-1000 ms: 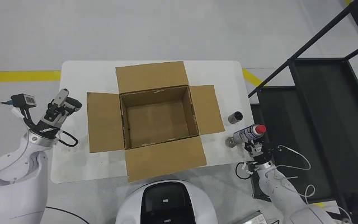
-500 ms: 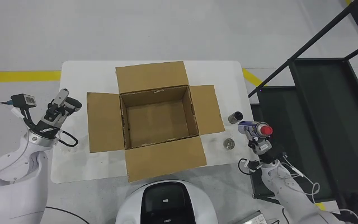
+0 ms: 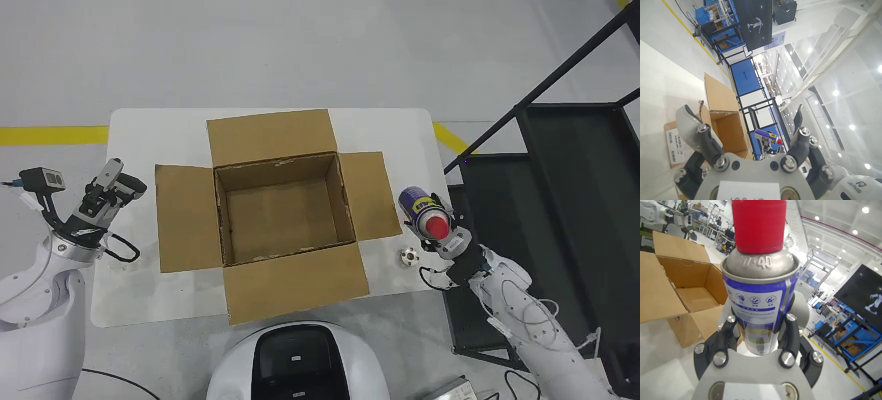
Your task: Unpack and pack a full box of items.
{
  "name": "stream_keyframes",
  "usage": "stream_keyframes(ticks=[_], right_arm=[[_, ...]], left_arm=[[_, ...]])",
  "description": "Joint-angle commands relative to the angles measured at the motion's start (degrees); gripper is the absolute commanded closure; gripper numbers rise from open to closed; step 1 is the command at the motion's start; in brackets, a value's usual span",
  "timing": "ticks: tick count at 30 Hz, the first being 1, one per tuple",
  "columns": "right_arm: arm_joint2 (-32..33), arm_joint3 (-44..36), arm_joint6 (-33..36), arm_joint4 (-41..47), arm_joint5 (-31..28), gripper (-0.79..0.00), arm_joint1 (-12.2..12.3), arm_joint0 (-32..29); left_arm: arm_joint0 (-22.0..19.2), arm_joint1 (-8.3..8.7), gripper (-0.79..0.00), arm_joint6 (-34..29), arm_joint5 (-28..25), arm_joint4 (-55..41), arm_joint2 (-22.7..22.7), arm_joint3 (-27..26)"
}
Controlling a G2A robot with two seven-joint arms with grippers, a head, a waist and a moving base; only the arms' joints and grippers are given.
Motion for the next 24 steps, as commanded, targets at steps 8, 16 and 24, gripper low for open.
stream_keyframes(ticks=[8,16,24], right_arm=[[3.1,-18.9,18.2,-5.6,-7.9,0.000,0.9,-2.4],[3.1,-19.0,18.6,-5.5,-8.2,0.000,0.9,-2.3],[3.1,-19.0,18.6,-5.5,-8.2,0.000,0.9,-2.3]], left_arm=[[0.0,0.00,-0.785,0.0,0.0,0.0,0.0,0.0],[0.0,0.00,-0.785,0.0,0.0,0.0,0.0,0.0],[0.0,0.00,-0.785,0.0,0.0,0.0,0.0,0.0]])
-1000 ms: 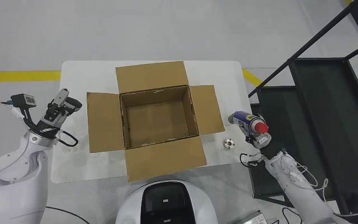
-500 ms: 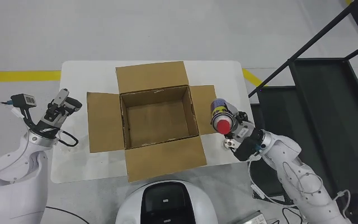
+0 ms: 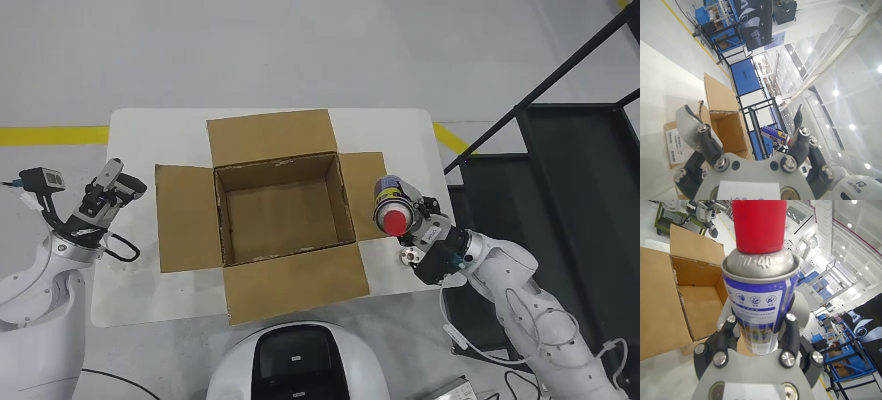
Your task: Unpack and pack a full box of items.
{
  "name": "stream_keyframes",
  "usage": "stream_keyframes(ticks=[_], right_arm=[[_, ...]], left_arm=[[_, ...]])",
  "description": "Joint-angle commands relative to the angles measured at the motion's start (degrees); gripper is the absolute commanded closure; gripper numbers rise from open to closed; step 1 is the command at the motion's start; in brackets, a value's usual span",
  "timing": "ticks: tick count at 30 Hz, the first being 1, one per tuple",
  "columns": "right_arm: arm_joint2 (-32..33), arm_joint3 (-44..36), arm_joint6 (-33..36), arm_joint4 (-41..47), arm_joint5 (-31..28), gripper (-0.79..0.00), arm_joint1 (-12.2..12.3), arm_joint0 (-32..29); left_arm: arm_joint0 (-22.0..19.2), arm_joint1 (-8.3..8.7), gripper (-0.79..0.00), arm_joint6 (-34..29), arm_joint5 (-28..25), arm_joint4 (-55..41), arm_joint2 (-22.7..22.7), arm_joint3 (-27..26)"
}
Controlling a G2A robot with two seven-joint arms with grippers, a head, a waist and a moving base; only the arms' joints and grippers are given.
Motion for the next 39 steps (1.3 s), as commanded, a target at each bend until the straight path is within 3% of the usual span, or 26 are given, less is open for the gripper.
stream_keyframes(ticks=[1,2,3,4,7,13,19,24,30,39], right_arm=[[0.0,0.0,0.0,0.0,0.0,0.000,0.0,0.0],[0.0,0.0,0.0,0.0,0.0,-0.080,0.0,0.0],[0.0,0.0,0.0,0.0,0.0,-0.212,0.0,0.0],[0.0,0.0,0.0,0.0,0.0,0.000,0.0,0.0],[-0.3,-1.3,2.9,-1.0,-1.7,0.000,0.0,0.6],[-5.0,-6.8,18.7,-4.7,-17.1,0.000,0.1,11.1],[-16.7,-6.7,33.7,-3.9,-29.1,0.000,-1.7,25.4],[-29.3,-4.6,48.1,-2.6,-36.8,0.000,-4.7,37.2],[-42.8,6.3,62.5,8.7,-36.8,0.000,-10.1,50.1],[-54.1,24.8,73.1,22.4,-32.9,0.000,-18.2,61.8]], left_arm=[[0.0,0.00,-0.785,0.0,0.0,0.0,0.0,0.0],[0.0,0.00,-0.785,0.0,0.0,0.0,0.0,0.0],[0.0,0.00,-0.785,0.0,0.0,0.0,0.0,0.0],[0.0,0.00,-0.785,0.0,0.0,0.0,0.0,0.0],[0.0,0.00,-0.785,0.0,0.0,0.0,0.0,0.0],[0.0,0.00,-0.785,0.0,0.0,0.0,0.0,0.0],[0.0,0.00,-0.785,0.0,0.0,0.0,0.0,0.0],[0.0,0.00,-0.785,0.0,0.0,0.0,0.0,0.0],[0.0,0.00,-0.785,0.0,0.0,0.0,0.0,0.0],[0.0,0.00,-0.785,0.0,0.0,0.0,0.0,0.0]])
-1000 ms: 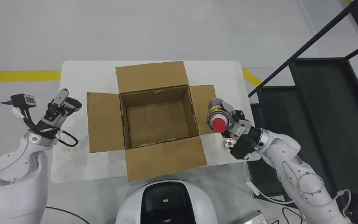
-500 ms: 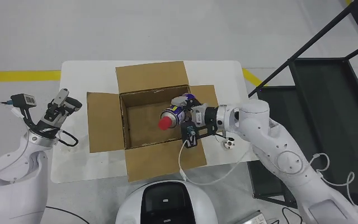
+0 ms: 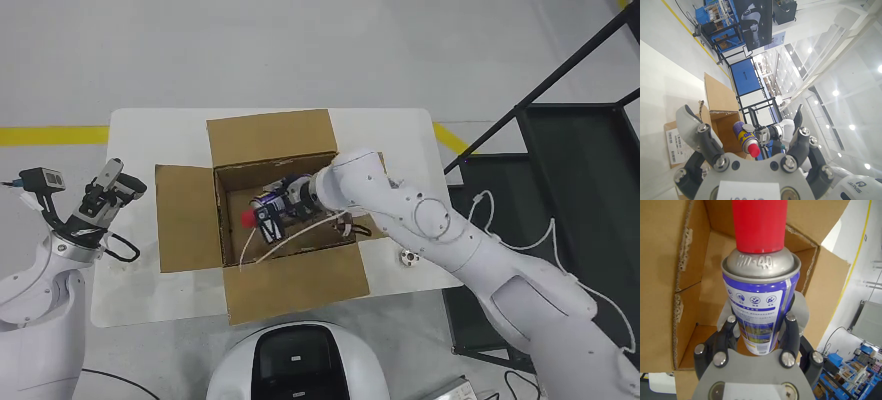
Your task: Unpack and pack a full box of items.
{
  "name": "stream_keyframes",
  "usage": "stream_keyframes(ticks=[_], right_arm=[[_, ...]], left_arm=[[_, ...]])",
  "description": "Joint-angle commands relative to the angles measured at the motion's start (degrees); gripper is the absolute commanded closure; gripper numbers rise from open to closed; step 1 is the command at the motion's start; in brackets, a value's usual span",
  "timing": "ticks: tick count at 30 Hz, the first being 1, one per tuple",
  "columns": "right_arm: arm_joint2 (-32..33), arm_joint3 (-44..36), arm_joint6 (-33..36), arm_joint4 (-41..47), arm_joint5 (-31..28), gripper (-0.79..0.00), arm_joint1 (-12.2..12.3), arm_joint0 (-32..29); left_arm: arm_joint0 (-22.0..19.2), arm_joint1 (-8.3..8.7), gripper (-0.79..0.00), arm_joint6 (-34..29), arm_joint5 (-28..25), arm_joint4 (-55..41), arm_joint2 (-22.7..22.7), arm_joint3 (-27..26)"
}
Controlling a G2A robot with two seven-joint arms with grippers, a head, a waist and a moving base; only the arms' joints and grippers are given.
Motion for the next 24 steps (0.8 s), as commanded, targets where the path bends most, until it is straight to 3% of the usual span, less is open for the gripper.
stream_keyframes(ticks=[1,7,8,9,11,12,13,24], right_arm=[[-1.7,4.9,1.4,1.9,0.8,0.000,-1.5,1.8],[-4.8,15.6,2.6,5.0,1.8,0.000,-4.9,5.0],[-5.0,17.0,2.1,5.4,2.1,-0.049,-5.4,5.4],[-5.3,18.4,1.8,5.4,2.4,-0.132,-5.8,5.7],[-6.0,20.7,0.9,5.3,2.6,-0.419,-6.6,6.3],[-6.2,21.8,0.3,5.2,2.8,-0.717,-7.0,6.5],[-6.5,23.0,-0.2,5.3,2.9,-0.785,-7.4,6.7],[-9.3,34.2,-8.0,5.5,4.5,-0.785,-12.0,7.6]], left_arm=[[0.0,0.00,-0.785,0.0,0.0,0.0,0.0,0.0],[0.0,0.00,-0.785,0.0,0.0,0.0,0.0,0.0],[0.0,0.00,-0.785,0.0,0.0,0.0,0.0,0.0],[0.0,0.00,-0.785,0.0,0.0,0.0,0.0,0.0],[0.0,0.00,-0.785,0.0,0.0,0.0,0.0,0.0],[0.0,0.00,-0.785,0.0,0.0,0.0,0.0,0.0],[0.0,0.00,-0.785,0.0,0.0,0.0,0.0,0.0],[0.0,0.00,-0.785,0.0,0.0,0.0,0.0,0.0]])
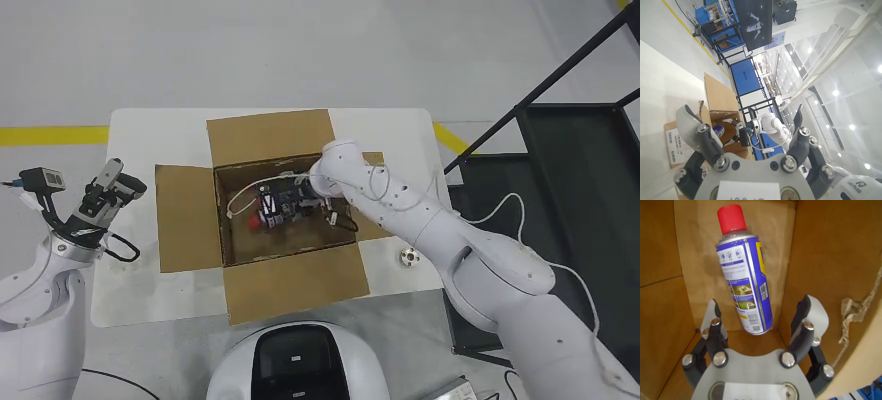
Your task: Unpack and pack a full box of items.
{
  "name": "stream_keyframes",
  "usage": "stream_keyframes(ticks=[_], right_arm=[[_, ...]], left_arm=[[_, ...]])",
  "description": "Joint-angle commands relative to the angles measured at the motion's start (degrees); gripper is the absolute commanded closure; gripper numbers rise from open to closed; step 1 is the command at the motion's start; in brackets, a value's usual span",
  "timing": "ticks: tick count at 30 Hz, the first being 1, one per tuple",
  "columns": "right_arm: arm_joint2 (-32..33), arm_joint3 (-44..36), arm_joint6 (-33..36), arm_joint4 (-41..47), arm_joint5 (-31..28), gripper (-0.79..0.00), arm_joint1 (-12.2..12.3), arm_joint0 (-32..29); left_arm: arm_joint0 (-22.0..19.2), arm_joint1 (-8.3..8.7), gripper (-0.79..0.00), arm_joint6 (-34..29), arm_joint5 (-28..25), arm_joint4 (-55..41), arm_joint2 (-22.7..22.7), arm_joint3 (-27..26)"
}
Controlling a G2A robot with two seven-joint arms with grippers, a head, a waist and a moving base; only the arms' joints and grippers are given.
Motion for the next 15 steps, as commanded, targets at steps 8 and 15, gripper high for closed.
stream_keyframes(ticks=[8,15], right_arm=[[5.0,-1.3,-23.7,1.6,-3.0,-0.785,1.4,-1.1],[15.4,-12.6,-37.0,-0.4,-7.1,-0.785,8.7,-10.2]], left_arm=[[0.0,0.00,-0.785,0.0,0.0,0.0,0.0,0.0],[0.0,0.00,-0.785,0.0,0.0,0.0,0.0,0.0]])
